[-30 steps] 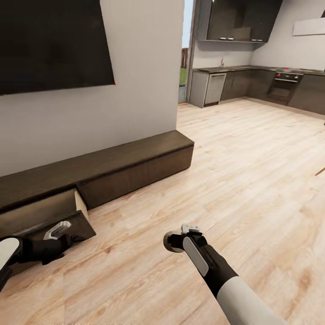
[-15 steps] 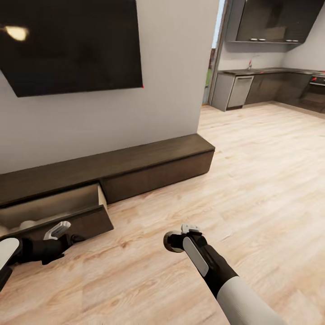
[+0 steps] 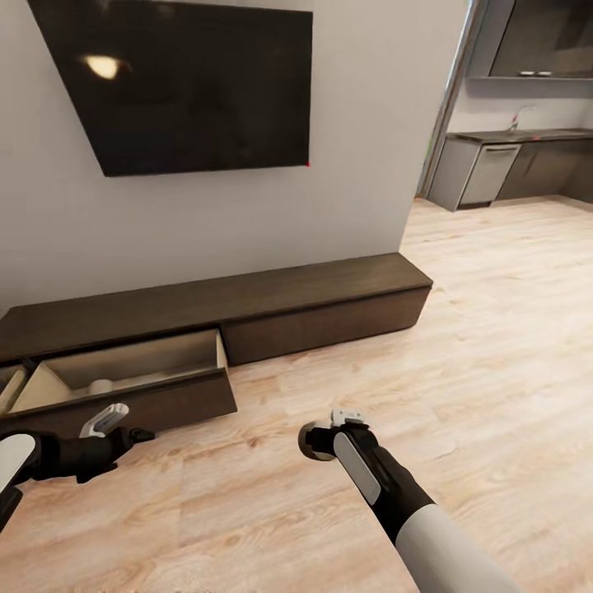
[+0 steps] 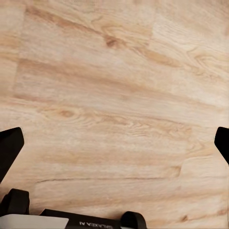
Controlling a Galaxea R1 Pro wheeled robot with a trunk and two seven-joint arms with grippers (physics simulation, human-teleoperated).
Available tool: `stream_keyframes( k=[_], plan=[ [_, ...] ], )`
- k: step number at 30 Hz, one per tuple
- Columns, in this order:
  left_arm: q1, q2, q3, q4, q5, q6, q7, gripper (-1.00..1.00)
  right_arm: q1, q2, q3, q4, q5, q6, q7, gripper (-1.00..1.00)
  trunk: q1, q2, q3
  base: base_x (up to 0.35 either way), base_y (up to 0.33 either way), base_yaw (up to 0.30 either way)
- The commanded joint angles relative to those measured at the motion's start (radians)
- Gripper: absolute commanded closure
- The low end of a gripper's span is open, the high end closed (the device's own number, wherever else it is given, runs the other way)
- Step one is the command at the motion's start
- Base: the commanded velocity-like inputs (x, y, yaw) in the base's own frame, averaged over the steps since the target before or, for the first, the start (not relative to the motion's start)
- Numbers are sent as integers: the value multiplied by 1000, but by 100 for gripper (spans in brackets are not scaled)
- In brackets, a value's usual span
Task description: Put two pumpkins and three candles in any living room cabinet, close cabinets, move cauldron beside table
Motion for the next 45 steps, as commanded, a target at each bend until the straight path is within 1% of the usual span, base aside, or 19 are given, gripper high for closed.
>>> stream_keyframes(
  k=[1,7,10,13,16,18,22,26,35,39,45],
  plan=[
    [0,0,0,0,0,0,0,-100,0,0,0,0,0,0,0,100,-4,7,3,0,0,291],
    [0,0,0,0,0,0,0,-100,0,-1,0,-1,0,-1,0,100,-27,49,22,0,0,286],
    [0,0,0,0,0,1,0,-100,0,-1,0,-1,0,-2,0,100,-38,70,31,0,0,136],
    [0,0,0,0,0,1,0,-100,0,-3,1,-1,0,-11,0,100,-50,91,41,0,0,38],
    [0,0,0,0,0,2,0,-100,0,-7,3,1,-1,-59,0,100,-61,112,50,0,0,9],
    [0,0,0,0,0,2,-1,-100,0,-8,3,5,-1,-72,0,100,-69,126,57,0,0,3],
    [0,1,0,0,0,3,-1,-100,0,-5,3,7,-1,-81,0,100,-84,154,69,0,0,1],
    [0,8,2,0,0,4,-2,-100,0,-3,2,2,-2,-85,0,100,-100,182,82,0,0,0],
    [0,10,3,0,0,5,-2,-100,0,-2,1,2,-3,-82,0,100,-134,245,110,0,0,0],
    [0,10,4,0,0,5,-2,-100,0,0,0,3,-4,-81,-1,100,-134,245,110,0,0,102],
    [0,11,4,0,0,5,-3,-100,0,1,0,3,-4,-80,-3,100,-134,245,110,0,0,258]
  ],
)
